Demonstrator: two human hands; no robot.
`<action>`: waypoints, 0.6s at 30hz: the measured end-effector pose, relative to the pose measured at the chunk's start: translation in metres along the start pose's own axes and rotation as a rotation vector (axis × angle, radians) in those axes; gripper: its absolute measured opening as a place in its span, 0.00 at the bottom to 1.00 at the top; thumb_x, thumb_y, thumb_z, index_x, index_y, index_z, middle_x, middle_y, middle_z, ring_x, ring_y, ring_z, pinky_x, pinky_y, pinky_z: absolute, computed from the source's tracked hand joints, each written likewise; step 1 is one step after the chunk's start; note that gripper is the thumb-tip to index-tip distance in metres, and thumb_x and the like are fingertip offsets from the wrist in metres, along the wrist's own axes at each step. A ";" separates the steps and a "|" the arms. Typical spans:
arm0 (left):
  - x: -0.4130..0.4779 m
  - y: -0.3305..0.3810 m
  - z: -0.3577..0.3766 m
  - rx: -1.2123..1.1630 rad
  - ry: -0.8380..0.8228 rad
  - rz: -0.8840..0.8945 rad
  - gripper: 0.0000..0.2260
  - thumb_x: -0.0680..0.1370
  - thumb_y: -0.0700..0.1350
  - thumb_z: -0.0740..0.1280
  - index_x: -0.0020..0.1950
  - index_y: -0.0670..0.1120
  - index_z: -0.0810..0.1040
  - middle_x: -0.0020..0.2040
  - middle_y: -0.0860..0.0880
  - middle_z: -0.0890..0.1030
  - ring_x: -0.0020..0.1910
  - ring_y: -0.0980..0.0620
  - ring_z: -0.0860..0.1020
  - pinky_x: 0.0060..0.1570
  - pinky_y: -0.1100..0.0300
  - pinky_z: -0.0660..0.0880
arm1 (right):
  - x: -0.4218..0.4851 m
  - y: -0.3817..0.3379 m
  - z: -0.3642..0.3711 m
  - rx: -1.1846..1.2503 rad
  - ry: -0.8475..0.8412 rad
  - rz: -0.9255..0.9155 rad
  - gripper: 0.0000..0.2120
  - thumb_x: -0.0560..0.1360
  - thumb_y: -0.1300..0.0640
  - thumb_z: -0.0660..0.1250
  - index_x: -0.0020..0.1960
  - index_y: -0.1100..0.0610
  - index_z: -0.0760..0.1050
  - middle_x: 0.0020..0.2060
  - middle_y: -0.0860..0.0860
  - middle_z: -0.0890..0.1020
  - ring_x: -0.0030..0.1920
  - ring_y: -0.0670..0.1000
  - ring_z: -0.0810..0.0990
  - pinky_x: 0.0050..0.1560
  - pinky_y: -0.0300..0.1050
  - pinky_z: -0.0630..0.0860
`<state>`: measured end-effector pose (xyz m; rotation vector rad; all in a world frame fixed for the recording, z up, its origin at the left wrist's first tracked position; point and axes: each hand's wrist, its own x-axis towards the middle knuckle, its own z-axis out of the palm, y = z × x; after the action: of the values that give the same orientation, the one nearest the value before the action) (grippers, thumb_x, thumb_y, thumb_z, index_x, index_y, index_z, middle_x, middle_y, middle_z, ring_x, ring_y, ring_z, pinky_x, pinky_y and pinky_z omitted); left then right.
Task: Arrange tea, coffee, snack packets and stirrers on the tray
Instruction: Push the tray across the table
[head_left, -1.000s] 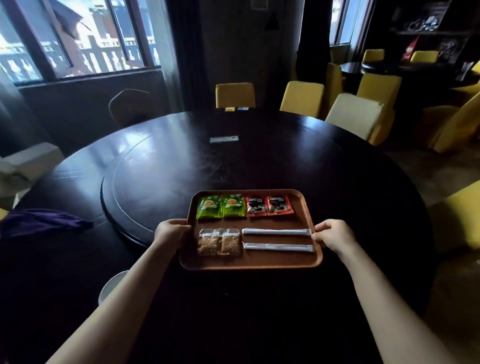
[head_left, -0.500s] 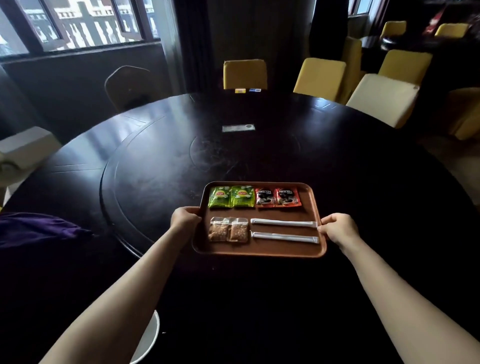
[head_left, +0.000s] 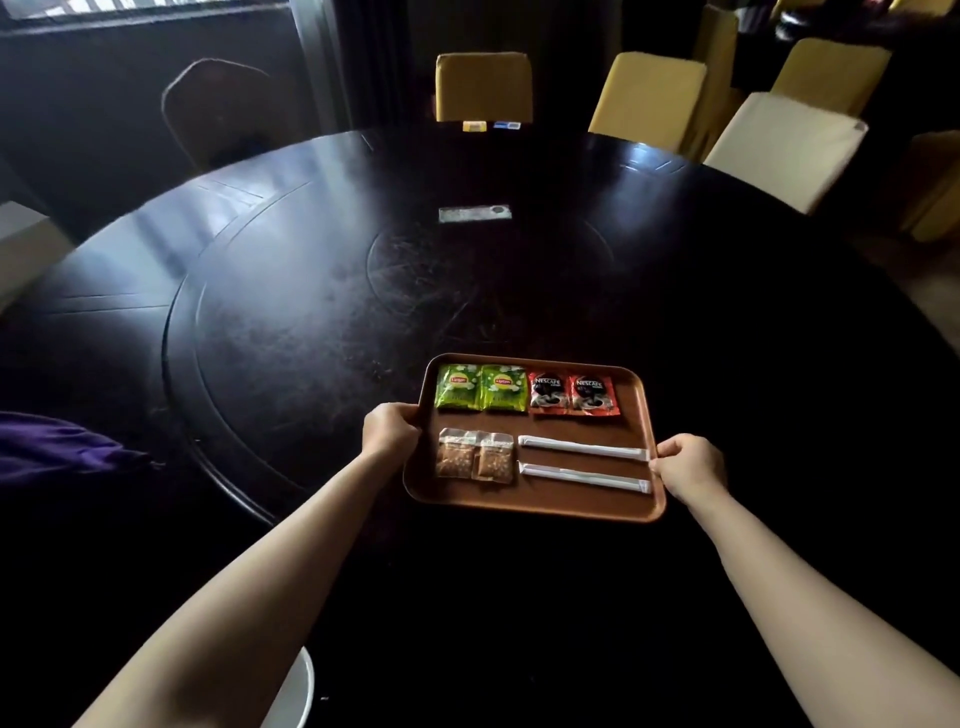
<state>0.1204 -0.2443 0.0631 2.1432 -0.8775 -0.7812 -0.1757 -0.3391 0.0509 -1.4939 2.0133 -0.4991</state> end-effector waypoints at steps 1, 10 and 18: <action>0.001 -0.001 0.001 0.012 -0.002 0.002 0.15 0.68 0.33 0.64 0.49 0.46 0.83 0.43 0.47 0.84 0.40 0.56 0.77 0.39 0.64 0.70 | 0.000 0.001 0.002 -0.005 0.010 0.003 0.04 0.66 0.69 0.68 0.39 0.62 0.78 0.43 0.60 0.83 0.45 0.59 0.81 0.47 0.48 0.77; 0.008 -0.013 0.005 0.038 -0.002 0.001 0.16 0.69 0.33 0.65 0.50 0.47 0.83 0.44 0.48 0.84 0.39 0.57 0.76 0.32 0.71 0.67 | -0.001 0.006 0.012 0.017 -0.002 0.053 0.06 0.68 0.67 0.69 0.45 0.63 0.79 0.46 0.60 0.83 0.47 0.59 0.80 0.47 0.46 0.75; -0.003 -0.017 -0.008 0.062 -0.093 0.036 0.19 0.64 0.32 0.67 0.50 0.50 0.83 0.42 0.48 0.84 0.44 0.51 0.80 0.46 0.57 0.77 | -0.003 0.003 0.007 -0.062 -0.073 0.059 0.12 0.70 0.64 0.68 0.54 0.63 0.77 0.53 0.61 0.81 0.53 0.59 0.80 0.54 0.50 0.76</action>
<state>0.1302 -0.2302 0.0555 2.1527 -0.9981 -0.8515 -0.1733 -0.3347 0.0444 -1.4634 2.0260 -0.3563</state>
